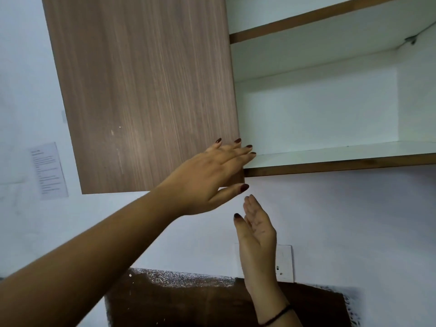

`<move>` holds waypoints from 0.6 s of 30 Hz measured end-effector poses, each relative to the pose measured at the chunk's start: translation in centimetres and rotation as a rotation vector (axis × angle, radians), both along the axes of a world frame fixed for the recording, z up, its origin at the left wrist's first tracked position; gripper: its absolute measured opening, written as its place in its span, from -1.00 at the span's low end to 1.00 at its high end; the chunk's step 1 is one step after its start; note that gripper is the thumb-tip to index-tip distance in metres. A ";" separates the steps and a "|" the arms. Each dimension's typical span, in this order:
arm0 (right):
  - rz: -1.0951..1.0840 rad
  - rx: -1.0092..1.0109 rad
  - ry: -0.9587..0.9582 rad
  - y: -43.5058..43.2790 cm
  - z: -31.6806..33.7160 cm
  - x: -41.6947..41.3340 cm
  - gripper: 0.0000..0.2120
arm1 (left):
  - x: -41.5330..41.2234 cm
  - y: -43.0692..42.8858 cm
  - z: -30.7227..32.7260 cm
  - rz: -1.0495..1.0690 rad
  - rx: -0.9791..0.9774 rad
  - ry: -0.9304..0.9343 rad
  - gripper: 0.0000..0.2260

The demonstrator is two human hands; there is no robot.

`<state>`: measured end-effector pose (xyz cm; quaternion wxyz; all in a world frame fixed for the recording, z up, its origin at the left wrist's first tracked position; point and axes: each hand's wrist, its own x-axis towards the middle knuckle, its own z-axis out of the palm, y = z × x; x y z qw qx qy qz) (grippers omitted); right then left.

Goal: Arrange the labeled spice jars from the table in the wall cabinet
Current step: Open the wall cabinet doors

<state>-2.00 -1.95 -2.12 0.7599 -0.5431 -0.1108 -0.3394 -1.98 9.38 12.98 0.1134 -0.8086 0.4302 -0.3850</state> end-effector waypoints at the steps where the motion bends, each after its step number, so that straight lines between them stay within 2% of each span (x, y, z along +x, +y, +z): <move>1: 0.030 0.028 0.007 0.1 0.2 0.3 -0.53 | 0.2 -0.3 0.2 0.016 0.031 -0.020 -0.44; 9: 0.256 0.238 0.065 -0.7 2.7 2.4 -0.57 | 2.3 -2.3 2.6 0.174 0.193 -0.180 -0.39; 14: 0.306 0.236 0.045 -0.7 3.6 4.2 -0.76 | 2.8 -3.5 3.6 0.261 0.260 -0.242 -0.33; 18: 0.363 0.236 0.039 -0.3 4.1 5.1 -0.86 | 3.5 -3.7 3.8 0.275 0.351 -0.367 -0.41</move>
